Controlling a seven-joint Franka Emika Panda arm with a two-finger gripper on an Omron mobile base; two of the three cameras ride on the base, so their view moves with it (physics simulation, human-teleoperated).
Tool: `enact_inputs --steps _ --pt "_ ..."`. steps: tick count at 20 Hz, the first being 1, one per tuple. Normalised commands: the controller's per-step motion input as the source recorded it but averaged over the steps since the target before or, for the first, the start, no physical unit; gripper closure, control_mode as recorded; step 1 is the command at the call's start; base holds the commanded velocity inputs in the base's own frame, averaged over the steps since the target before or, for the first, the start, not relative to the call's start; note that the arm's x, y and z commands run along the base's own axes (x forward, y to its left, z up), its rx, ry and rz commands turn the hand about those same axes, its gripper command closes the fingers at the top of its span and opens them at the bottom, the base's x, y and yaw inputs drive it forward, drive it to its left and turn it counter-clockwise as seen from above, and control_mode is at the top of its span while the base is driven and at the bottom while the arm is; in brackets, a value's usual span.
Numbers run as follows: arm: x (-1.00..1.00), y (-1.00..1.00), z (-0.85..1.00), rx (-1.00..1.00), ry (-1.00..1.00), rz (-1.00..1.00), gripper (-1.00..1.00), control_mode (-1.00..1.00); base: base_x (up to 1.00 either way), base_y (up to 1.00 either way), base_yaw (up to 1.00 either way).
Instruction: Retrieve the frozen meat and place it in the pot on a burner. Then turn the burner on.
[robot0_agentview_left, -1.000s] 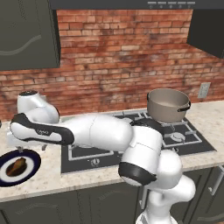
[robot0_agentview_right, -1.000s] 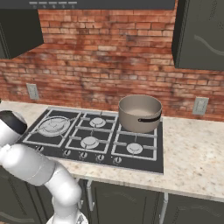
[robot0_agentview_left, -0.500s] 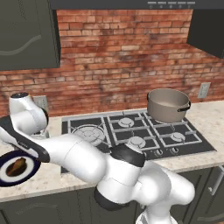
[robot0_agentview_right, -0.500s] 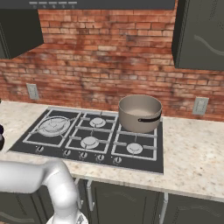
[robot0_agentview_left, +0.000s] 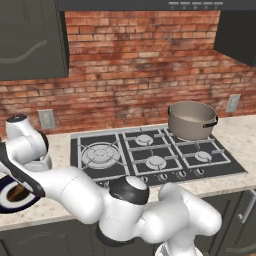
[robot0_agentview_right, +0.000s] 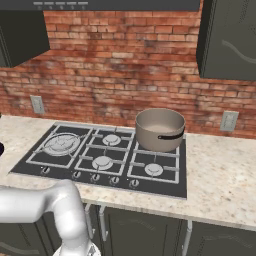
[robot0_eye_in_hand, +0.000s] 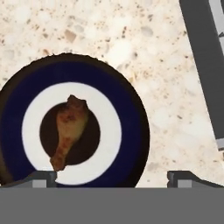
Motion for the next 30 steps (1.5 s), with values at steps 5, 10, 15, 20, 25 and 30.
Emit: enact_inputs --steps 5,10,15,20,25,30 --pt "0.23 0.28 -0.17 0.00 0.00 -0.05 -1.00 -1.00 0.00 0.00 0.00" --pt "0.35 0.33 -0.05 0.00 0.00 -0.06 -1.00 -1.00 0.00 0.00 0.00" --pt "0.39 0.35 -0.20 -0.02 0.01 -0.06 -1.00 -1.00 0.00 0.00 0.00" --pt "0.10 0.22 -0.35 0.00 0.11 -0.04 -1.00 -1.00 0.00 0.00 0.00" --pt "-0.09 0.03 -0.38 0.00 0.05 -0.04 -1.00 -1.00 0.00 0.00 0.00" --pt "-0.25 0.00 -0.38 0.00 0.01 -0.03 -1.00 -1.00 0.00 0.00 0.00"
